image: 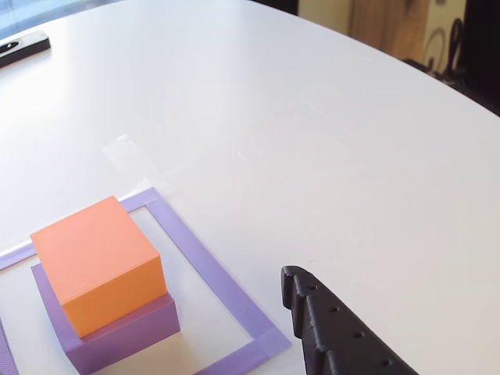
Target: Tower of hanoi
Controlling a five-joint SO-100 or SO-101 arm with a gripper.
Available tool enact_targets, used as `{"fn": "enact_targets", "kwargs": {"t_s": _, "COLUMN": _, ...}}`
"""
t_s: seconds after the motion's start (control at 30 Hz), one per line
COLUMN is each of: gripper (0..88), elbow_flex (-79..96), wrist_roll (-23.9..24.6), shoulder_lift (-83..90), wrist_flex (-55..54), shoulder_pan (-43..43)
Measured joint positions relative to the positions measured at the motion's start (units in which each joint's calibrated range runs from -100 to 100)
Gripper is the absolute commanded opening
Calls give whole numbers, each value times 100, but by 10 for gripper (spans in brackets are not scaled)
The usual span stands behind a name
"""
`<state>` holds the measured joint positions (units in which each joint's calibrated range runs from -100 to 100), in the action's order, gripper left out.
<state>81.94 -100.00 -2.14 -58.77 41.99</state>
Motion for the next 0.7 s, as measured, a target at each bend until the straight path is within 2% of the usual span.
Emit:
{"fn": "enact_targets", "kwargs": {"t_s": 0.4, "gripper": 506, "elbow_flex": -310, "wrist_roll": 0, "shoulder_lift": -1034, "wrist_flex": -853, "shoulder_pan": -310}}
{"fn": "enact_targets", "kwargs": {"t_s": 0.7, "gripper": 507, "elbow_flex": -1152, "wrist_roll": 0, "shoulder_lift": -1723, "wrist_flex": -949, "shoulder_pan": -519}}
